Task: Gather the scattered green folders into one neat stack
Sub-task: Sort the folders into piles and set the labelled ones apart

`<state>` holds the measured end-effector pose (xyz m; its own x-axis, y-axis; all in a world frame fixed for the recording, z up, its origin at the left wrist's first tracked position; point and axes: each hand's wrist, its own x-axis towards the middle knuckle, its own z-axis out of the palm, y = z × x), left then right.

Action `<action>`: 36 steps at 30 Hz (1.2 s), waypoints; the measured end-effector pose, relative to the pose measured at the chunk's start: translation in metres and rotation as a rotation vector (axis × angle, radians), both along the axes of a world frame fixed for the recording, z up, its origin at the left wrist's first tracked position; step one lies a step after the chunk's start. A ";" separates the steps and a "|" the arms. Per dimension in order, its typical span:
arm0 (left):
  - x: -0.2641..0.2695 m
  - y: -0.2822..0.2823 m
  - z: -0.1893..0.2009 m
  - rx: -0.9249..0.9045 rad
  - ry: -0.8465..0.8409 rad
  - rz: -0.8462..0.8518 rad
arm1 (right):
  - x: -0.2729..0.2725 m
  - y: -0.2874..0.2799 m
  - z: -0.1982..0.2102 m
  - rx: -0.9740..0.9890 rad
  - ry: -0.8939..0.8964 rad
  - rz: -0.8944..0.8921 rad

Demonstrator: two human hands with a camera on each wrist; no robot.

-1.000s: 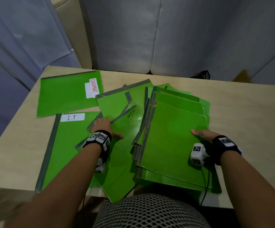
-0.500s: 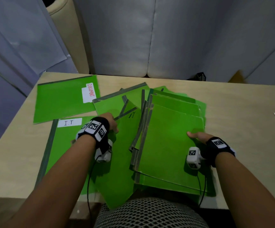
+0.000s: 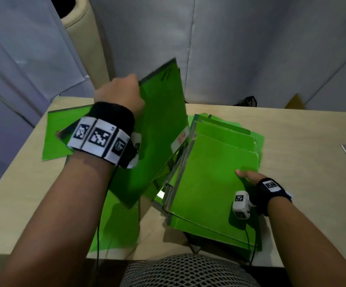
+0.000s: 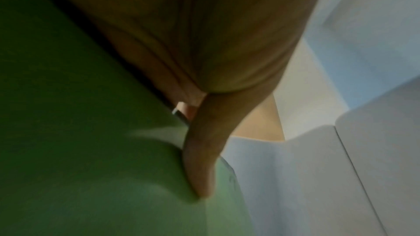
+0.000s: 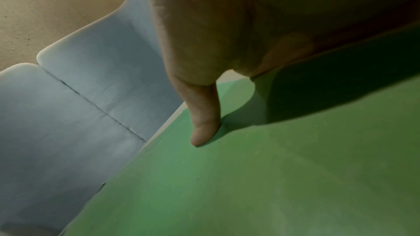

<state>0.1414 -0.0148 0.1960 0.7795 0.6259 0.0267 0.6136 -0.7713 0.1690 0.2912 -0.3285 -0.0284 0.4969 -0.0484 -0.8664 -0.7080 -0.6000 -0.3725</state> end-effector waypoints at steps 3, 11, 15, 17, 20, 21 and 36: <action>0.009 0.008 0.007 -0.205 -0.108 -0.004 | 0.001 -0.003 -0.002 0.030 -0.025 0.000; 0.020 -0.051 -0.132 -0.642 0.107 0.158 | 0.049 -0.055 -0.075 0.231 -0.046 -0.130; 0.015 -0.082 -0.191 -0.702 0.318 0.044 | 0.000 -0.024 -0.011 0.174 -0.049 -0.052; 0.020 -0.088 -0.198 -0.582 0.384 -0.097 | -0.018 -0.008 0.013 0.041 -0.127 0.079; 0.030 -0.074 -0.205 -0.416 0.366 -0.182 | -0.020 -0.005 0.011 -0.086 -0.194 0.174; 0.030 -0.065 -0.207 -0.396 0.370 -0.189 | -0.019 -0.005 0.011 -0.093 -0.183 0.183; -0.005 -0.034 -0.233 -0.225 0.651 -0.303 | -0.007 -0.007 -0.002 0.067 -0.297 -0.191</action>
<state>0.1369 -0.0483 -0.0369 0.7330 0.3172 -0.6018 0.4096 -0.9121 0.0182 0.2844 -0.3354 -0.0300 0.7153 -0.1127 -0.6897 -0.6596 -0.4348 -0.6131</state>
